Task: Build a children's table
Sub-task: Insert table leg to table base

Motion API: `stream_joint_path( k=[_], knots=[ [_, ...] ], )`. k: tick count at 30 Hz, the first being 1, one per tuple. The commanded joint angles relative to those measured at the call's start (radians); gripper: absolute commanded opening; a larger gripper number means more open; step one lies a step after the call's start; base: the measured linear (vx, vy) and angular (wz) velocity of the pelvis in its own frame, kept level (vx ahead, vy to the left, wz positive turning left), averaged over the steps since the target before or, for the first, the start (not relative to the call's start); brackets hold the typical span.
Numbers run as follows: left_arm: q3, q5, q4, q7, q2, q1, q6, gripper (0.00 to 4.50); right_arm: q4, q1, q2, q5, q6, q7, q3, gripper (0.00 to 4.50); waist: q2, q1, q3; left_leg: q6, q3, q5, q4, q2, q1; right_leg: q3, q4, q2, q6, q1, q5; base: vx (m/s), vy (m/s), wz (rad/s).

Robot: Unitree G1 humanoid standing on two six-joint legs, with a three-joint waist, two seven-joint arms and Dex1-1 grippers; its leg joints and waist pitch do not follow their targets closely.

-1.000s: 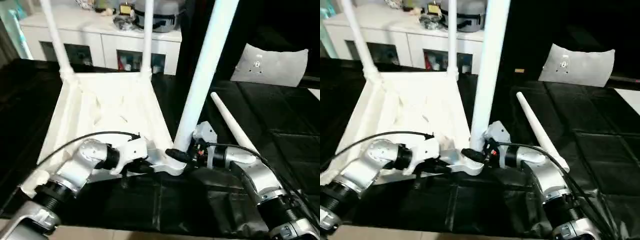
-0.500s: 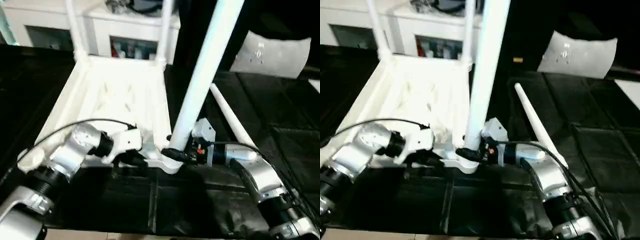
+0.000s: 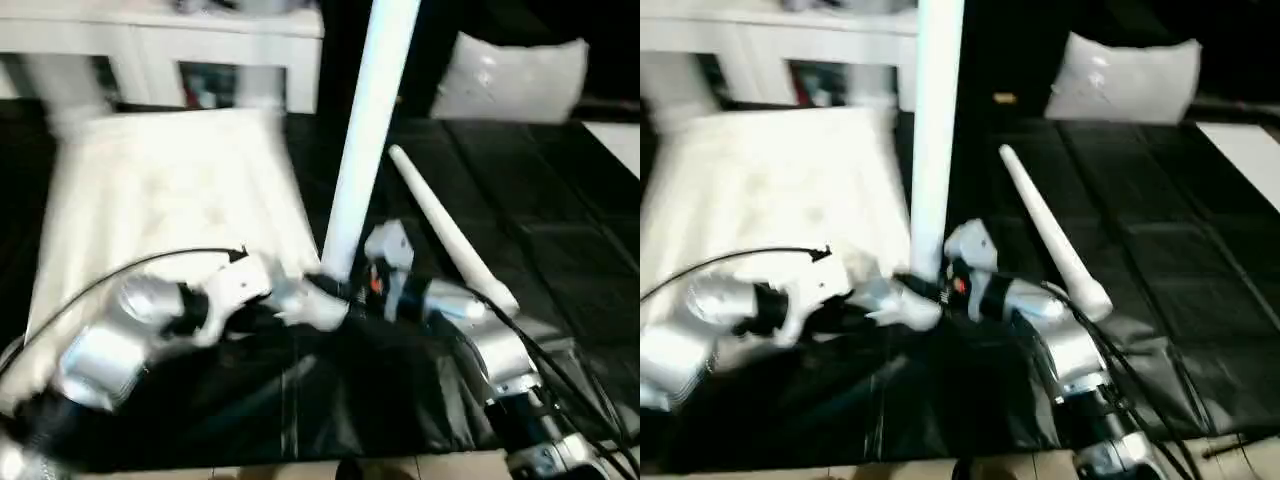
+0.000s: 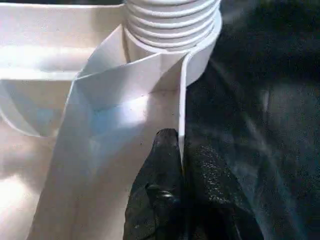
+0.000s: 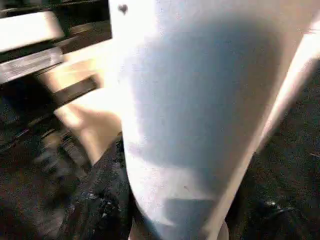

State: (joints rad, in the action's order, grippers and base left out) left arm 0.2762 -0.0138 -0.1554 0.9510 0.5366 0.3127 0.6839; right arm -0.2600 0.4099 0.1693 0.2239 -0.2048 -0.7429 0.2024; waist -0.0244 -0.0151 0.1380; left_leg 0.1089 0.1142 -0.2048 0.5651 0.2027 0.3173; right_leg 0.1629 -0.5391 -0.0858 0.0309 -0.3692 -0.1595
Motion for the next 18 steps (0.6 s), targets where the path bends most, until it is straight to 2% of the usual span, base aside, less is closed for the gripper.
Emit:
stream_joint_path(
  k=[1, 2, 3, 5, 7, 8, 9, 11, 15, 18],
  knots=[
    [0.002, -0.018, -0.131, -0.04, -0.065, 0.015, 0.086, 0.0, -0.159, -0.026, 0.006, -0.072, -0.107, 0.103, -0.004, 1.91, 0.018, 0.004, -0.016, -0.007, -0.019, -0.547, -0.082, 0.019, 0.002, -0.038, 0.107, -0.076, 0.023, 0.014, -0.727, 0.0, 0.0, 0.0],
    [0.008, -0.012, -0.149, -0.063, -0.086, 0.022, 0.116, 0.0, -0.163, -0.018, 0.001, -0.073, -0.108, 0.114, -0.007, 1.91, 0.02, 0.002, -0.013, -0.011, -0.017, -0.542, -0.079, 0.016, 0.0, -0.035, 0.11, -0.075, 0.016, 0.011, -0.739, 0.0, 0.0, 0.0],
    [0.017, -0.004, -0.157, -0.094, -0.124, 0.045, 0.15, 0.0, -0.173, -0.002, -0.006, -0.073, -0.105, 0.125, -0.011, 1.91, 0.014, 0.002, -0.016, -0.014, -0.017, -0.531, -0.078, 0.015, 0.001, -0.035, 0.112, -0.075, 0.013, 0.013, -0.734, 0.0, 0.0, 0.0],
    [0.03, -0.006, -0.175, -0.141, -0.164, 0.078, 0.208, 0.0, -0.182, 0.015, -0.011, -0.071, -0.108, 0.136, -0.014, 1.91, 0.019, 0.002, -0.014, -0.016, -0.016, -0.536, -0.079, 0.017, 0.001, -0.034, 0.111, -0.073, 0.01, 0.011, -0.718, 0.0, 0.0, 0.0],
    [0.037, -0.001, -0.173, -0.157, -0.171, 0.093, 0.224, 0.0, -0.184, 0.018, -0.009, -0.073, -0.107, 0.136, -0.011, 1.91, 0.017, 0.005, -0.018, -0.022, -0.017, -0.507, -0.081, 0.018, 0.01, -0.041, 0.103, -0.077, 0.023, 0.018, -0.671, 0.0, 0.0, 0.0],
    [0.042, 0.005, -0.168, -0.166, -0.168, 0.099, 0.228, 0.0, -0.185, 0.018, -0.008, -0.075, -0.106, 0.135, -0.009, 1.91, 0.008, 0.009, -0.029, -0.03, -0.015, -0.446, -0.08, 0.018, 0.02, -0.049, 0.094, -0.082, 0.039, 0.024, -0.63, 0.0, 0.0, 0.0],
    [0.044, 0.011, -0.158, -0.168, -0.164, 0.101, 0.224, 0.0, -0.184, 0.016, -0.007, -0.075, -0.106, 0.133, -0.01, 1.91, 0.014, 0.012, -0.026, -0.035, -0.011, -0.414, -0.082, 0.018, 0.027, -0.054, 0.093, -0.081, 0.049, 0.021, -0.621, 0.0, 0.0, 0.0],
    [0.042, 0.018, -0.155, -0.174, -0.163, 0.099, 0.232, 0.0, -0.184, 0.013, -0.007, -0.074, -0.106, 0.135, -0.011, 1.91, 0.014, 0.015, -0.027, -0.034, -0.007, -0.391, -0.081, 0.018, 0.026, -0.059, 0.092, -0.081, 0.065, 0.018, -0.606, 0.0, 0.0, 0.0],
    [0.048, 0.038, -0.148, -0.191, -0.152, 0.102, 0.247, 0.0, -0.181, 0.006, -0.009, -0.07, -0.105, 0.14, -0.015, 1.91, 0.017, 0.018, -0.031, -0.034, -0.002, -0.35, -0.082, 0.023, 0.03, -0.071, 0.076, -0.077, 0.107, 0.019, -0.531, 0.0, 0.0, 0.0],
    [0.048, 0.031, -0.139, -0.205, -0.151, 0.107, 0.249, 0.0, -0.173, -0.002, -0.007, -0.07, -0.103, 0.135, -0.01, 1.91, 0.02, 0.02, -0.034, -0.036, 0.001, -0.328, -0.081, 0.023, 0.029, -0.075, 0.07, -0.075, 0.125, 0.02, -0.5, 0.0, 0.0, 0.0]
  ],
)
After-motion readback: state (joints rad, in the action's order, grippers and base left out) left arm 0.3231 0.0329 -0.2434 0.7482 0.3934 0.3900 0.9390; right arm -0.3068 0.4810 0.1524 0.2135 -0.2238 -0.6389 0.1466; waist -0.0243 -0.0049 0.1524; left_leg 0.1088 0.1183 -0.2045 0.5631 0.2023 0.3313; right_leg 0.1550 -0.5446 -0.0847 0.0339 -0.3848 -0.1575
